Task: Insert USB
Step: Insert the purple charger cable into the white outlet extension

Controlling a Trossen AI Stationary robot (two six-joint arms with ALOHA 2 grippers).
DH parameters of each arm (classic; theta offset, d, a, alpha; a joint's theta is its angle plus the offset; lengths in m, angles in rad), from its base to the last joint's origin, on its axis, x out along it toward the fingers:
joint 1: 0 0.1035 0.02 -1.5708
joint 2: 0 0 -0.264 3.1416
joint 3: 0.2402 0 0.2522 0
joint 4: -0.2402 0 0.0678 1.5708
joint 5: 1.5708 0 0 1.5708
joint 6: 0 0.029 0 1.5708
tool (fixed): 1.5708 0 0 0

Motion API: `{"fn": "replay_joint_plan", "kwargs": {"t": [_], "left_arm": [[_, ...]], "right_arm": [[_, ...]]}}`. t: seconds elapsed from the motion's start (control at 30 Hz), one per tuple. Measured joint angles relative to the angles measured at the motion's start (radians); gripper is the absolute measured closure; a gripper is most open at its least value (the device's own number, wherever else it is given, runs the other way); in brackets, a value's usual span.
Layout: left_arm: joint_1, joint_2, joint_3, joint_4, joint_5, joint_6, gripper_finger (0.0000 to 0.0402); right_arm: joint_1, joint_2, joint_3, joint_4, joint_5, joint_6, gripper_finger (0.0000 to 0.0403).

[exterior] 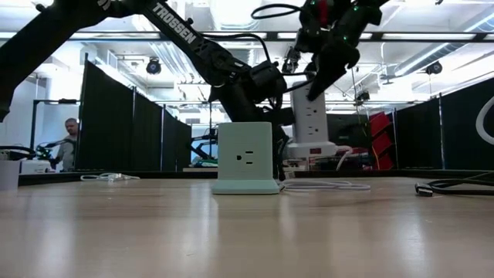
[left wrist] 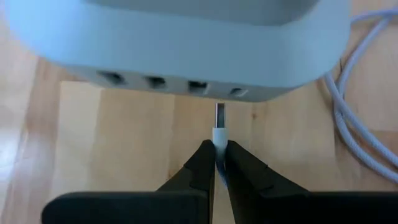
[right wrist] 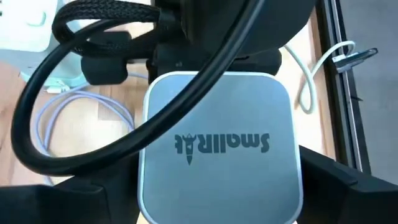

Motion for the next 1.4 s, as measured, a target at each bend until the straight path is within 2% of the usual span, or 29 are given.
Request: {"fn": "replay_joint_plan", "kwargs": {"t": [0.57,1.07,1.3,1.4], "left_arm": [[-0.014,-0.03,-0.001,0.06,-0.003,-0.012,0.0387],[-0.014,-0.032,-0.001,0.049,-0.002,-0.01,0.0387],[-0.017,-0.037,-0.034,0.215,0.005,0.017,0.0387],[-0.013,-0.039,-0.094,0.351,0.062,-0.009,0.0387]], "right_arm": [[0.0,0.056,-0.071,-0.004,-0.007,0.004,0.0108],[0.0,-0.018,-0.071,-0.04,-0.006,-0.019,0.0109],[-0.002,-0.157,-0.13,-0.037,-0.012,-0.017,0.0109],[-0.003,-0.213,-0.2,0.0,-0.012,0.008,0.0109]]}}
